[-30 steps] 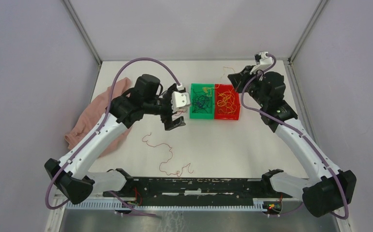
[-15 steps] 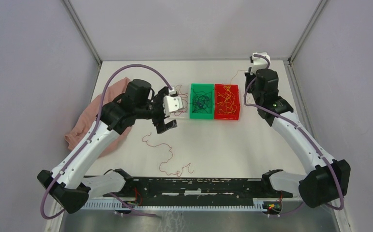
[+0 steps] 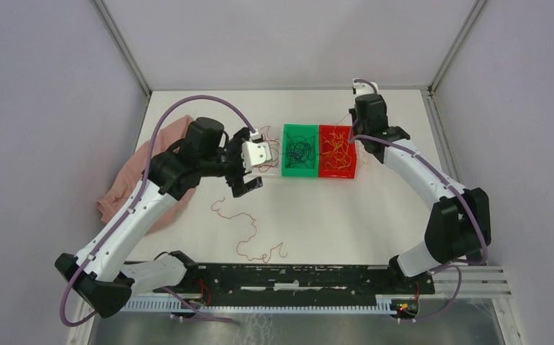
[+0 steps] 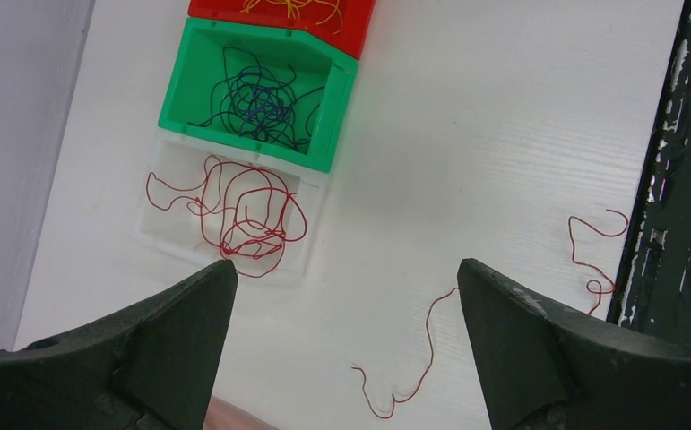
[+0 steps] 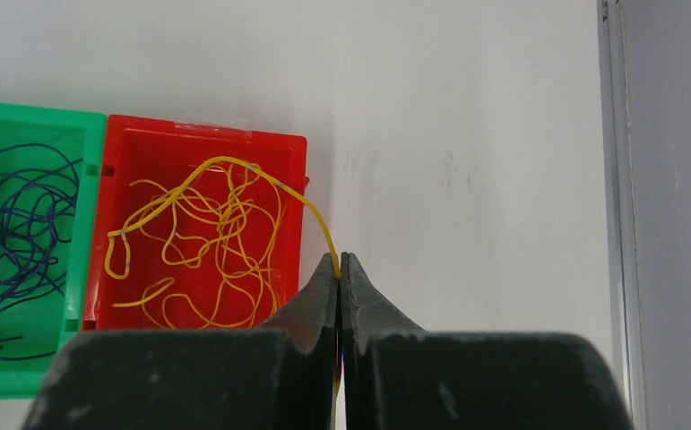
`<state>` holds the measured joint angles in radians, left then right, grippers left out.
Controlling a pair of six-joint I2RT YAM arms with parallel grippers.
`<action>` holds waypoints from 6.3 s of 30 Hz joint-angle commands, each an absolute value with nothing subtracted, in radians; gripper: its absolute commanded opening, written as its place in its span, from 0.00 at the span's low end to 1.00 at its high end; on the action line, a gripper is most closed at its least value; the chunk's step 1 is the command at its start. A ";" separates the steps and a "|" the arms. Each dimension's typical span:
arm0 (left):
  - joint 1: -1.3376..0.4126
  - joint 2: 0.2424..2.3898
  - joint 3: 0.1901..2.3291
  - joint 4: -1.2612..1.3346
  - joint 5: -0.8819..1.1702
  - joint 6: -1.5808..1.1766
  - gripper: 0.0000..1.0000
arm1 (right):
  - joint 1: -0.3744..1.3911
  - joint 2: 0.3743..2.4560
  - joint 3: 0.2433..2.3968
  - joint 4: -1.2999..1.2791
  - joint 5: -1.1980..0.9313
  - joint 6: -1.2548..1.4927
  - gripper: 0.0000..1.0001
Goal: Untangle the cables
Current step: Place the cable in the bin, then pick up the cable at the center of the board.
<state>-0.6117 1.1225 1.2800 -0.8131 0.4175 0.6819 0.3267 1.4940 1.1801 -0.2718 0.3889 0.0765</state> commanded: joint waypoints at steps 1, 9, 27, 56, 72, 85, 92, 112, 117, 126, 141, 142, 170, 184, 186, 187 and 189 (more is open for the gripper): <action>-0.608 1.091 1.321 -0.778 0.402 0.695 1.00 | 0.364 1.542 1.302 -0.312 0.445 0.093 0.00; -0.607 1.080 1.322 -0.778 0.395 0.719 0.99 | 0.450 1.719 1.521 -0.461 0.503 0.073 0.00; -0.608 1.061 1.305 -0.780 0.389 0.742 0.97 | 0.377 1.735 1.379 -0.418 0.532 0.330 0.00; -0.607 1.083 1.328 -0.778 0.379 0.759 0.96 | 0.408 1.916 1.437 -0.428 0.459 0.332 0.00; -0.559 1.145 1.308 -0.908 0.454 0.802 1.00 | 0.411 1.841 1.477 -0.415 0.422 0.316 0.77; -0.497 1.181 1.242 -0.964 0.495 0.915 0.99 | 0.406 1.733 1.445 -0.407 0.334 0.356 0.99; -0.496 1.161 1.182 -0.954 0.497 0.950 0.99 | 0.351 1.697 1.365 -0.326 0.111 0.423 0.74; -0.510 1.353 0.974 -0.957 0.437 1.282 0.93 | 0.367 1.559 1.176 -0.183 0.138 0.443 0.95; -0.523 1.467 1.002 -0.915 0.376 1.321 0.81 | 0.360 1.401 1.048 -0.016 0.141 0.475 0.99; -0.523 1.549 0.951 -0.874 0.344 1.293 0.53 | 0.348 1.258 0.975 0.055 0.123 0.498 0.93; -0.509 1.379 1.034 -0.828 0.359 1.051 0.03 | 0.343 1.195 0.964 0.055 -0.006 0.546 0.69; -0.503 1.363 1.090 -0.840 0.376 1.009 0.03 | 0.343 1.192 0.965 0.060 -0.022 0.543 0.69; -0.467 1.442 1.550 -0.365 0.124 0.753 0.03 | 0.344 1.204 0.962 0.062 -0.140 0.576 0.63; -0.470 1.513 1.397 -0.231 0.067 1.026 0.03 | 0.344 1.196 0.934 0.048 -0.106 0.579 0.61; -0.469 1.536 1.397 -0.206 0.038 1.047 0.03 | 0.345 1.190 0.929 0.042 -0.102 0.574 0.61; -0.464 1.546 1.400 -0.193 0.020 1.046 0.03 | 0.344 1.187 0.927 0.038 -0.099 0.569 0.61; -0.435 1.556 1.424 -0.197 0.026 1.013 0.03 | 0.344 1.181 0.923 0.031 -0.094 0.560 0.61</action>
<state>-0.4690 1.5394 1.3994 -0.2840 0.0589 0.9752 0.3458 1.2182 0.9268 0.0212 -0.1192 0.5716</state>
